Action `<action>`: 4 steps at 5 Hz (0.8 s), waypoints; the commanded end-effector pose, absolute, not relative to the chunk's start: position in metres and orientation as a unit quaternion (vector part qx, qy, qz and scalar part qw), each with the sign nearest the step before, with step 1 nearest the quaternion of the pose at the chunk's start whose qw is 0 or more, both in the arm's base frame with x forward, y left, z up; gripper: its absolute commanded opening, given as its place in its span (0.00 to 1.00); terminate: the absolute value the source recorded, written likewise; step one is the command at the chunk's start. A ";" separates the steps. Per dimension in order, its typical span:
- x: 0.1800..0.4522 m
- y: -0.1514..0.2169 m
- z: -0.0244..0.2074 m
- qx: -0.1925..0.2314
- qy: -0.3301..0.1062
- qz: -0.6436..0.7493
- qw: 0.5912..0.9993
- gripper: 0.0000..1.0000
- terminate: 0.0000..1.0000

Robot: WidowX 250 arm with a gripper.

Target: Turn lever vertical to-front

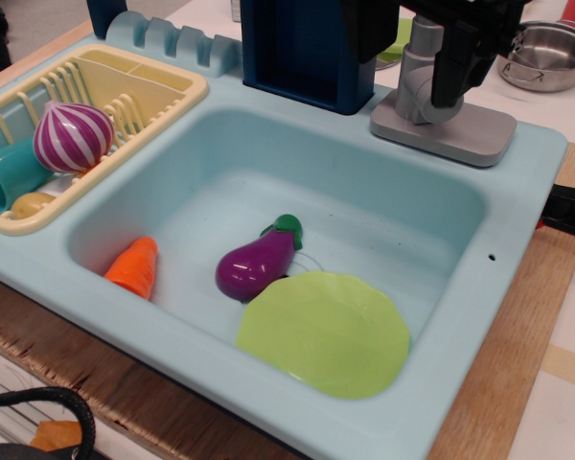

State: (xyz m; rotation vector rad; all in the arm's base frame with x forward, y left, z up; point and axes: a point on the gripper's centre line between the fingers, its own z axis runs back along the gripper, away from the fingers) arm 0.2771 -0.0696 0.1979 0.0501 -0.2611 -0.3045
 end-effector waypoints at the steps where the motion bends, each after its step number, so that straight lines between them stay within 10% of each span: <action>1: 0.287 -0.081 0.214 0.023 -0.169 -0.180 0.969 1.00 0.00; 4: 0.318 -0.092 0.210 0.021 -0.176 -0.202 0.963 1.00 0.00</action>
